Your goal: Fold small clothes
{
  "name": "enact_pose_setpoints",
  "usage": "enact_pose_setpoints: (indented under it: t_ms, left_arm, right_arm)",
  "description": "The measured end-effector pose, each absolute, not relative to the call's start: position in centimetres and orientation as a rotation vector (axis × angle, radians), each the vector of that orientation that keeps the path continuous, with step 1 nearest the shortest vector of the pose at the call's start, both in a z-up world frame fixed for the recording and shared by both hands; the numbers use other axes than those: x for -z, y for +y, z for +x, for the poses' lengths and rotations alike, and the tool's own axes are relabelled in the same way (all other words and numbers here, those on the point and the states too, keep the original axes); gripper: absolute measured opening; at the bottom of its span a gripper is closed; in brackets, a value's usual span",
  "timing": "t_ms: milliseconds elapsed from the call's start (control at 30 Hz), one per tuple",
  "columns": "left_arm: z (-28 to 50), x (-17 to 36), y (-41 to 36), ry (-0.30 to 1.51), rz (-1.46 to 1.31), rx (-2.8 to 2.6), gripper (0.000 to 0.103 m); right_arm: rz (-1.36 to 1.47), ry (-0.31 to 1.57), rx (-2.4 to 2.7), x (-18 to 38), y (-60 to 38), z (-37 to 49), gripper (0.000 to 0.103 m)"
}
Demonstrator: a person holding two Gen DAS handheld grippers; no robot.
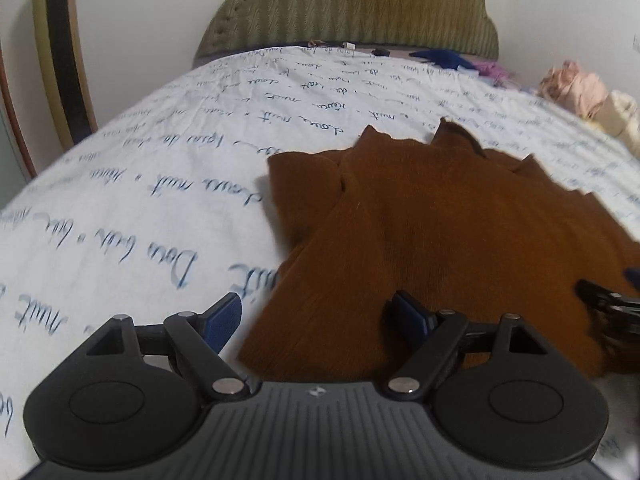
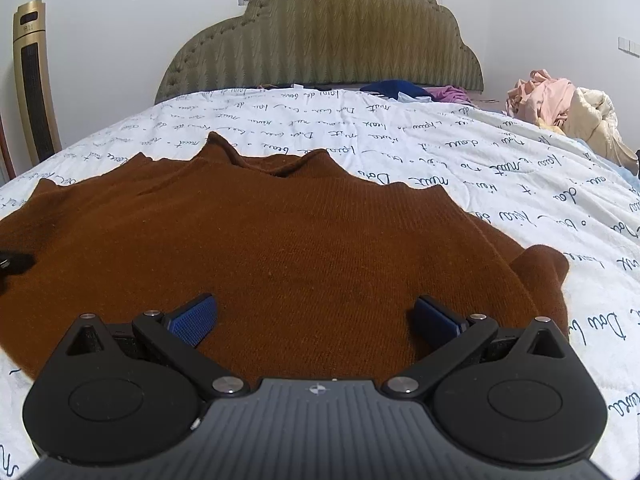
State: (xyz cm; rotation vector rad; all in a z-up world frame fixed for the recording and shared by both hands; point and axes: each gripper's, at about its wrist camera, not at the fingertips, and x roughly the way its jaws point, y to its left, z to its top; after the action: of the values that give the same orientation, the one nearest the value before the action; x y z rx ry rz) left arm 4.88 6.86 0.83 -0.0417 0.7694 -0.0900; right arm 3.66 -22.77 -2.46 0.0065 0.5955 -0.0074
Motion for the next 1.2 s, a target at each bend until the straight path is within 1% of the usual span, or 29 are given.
enact_pose_setpoints:
  t_ms: [33,67,167,233,300,333,367,500,600,633,767,900,1000,1100,1200]
  left_arm:
    - [4.4,-1.0,7.4,0.763,-0.057,0.099,0.073]
    - [4.1,-1.2,7.7,0.761,-0.064,0.11,0.062]
    - [3.2,-1.8,7.6,0.744,-0.05,0.14,0.05]
    - [2.9,-2.2,7.1,0.716,-0.012,0.144,0.043]
    - [2.8,-2.5,6.9,0.708,0.003,0.151,0.033]
    - [2.9,-2.6,6.9,0.717,-0.003,0.161,0.02]
    - [3.1,-2.6,7.0,0.731,-0.013,0.173,0.01]
    - [2.4,-2.5,7.2,0.741,-0.005,0.189,0.007]
    - [1.7,-1.6,7.5,0.773,0.037,0.177,0.005]
    - [1.6,-1.1,7.6,0.787,0.05,0.165,0.005]
    - [1.0,-1.4,7.6,0.771,0.077,0.154,0.007]
    - [1.2,-2.5,7.3,0.767,0.074,0.119,0.009]
    - [1.5,-2.7,7.4,0.779,0.055,0.09,0.01]
    - [1.2,-2.8,7.2,0.764,0.06,0.04,0.021]
    - [0.8,-3.5,6.8,0.712,0.083,-0.011,0.042]
  right_arm:
    - [0.004,0.595,0.009,2.5,-22.7,3.7,0.103]
    - [0.002,0.594,0.009,2.5,-22.7,3.6,0.103]
    - [0.009,0.582,0.014,2.1,-22.8,2.9,0.103]
    - [0.032,0.563,0.038,1.4,-23.4,1.8,0.103]
    - [0.069,0.528,0.069,0.6,-24.4,0.2,0.103]
    - [0.081,0.51,0.081,0.3,-25.0,-0.7,0.103]
    - [0.084,0.503,0.099,0.0,-25.6,-1.3,0.103]
    - [0.066,0.547,0.216,-0.3,-28.3,-2.7,0.103]
    - [0.036,0.66,0.234,1.2,-29.7,-2.6,0.103]
    - [0.042,0.669,0.236,1.6,-30.0,-2.7,0.103]
    - [0.121,0.61,0.227,0.8,-29.6,-3.3,0.103]
    - [0.014,0.547,0.11,-0.8,-25.8,-3.5,0.103]
    - [-0.044,0.542,0.025,-1.0,-23.2,-3.4,0.103]
    - [-0.045,0.557,-0.023,-1.0,-21.6,-2.8,0.103]
    - [-0.043,0.57,-0.037,-0.8,-20.9,-2.0,0.103]
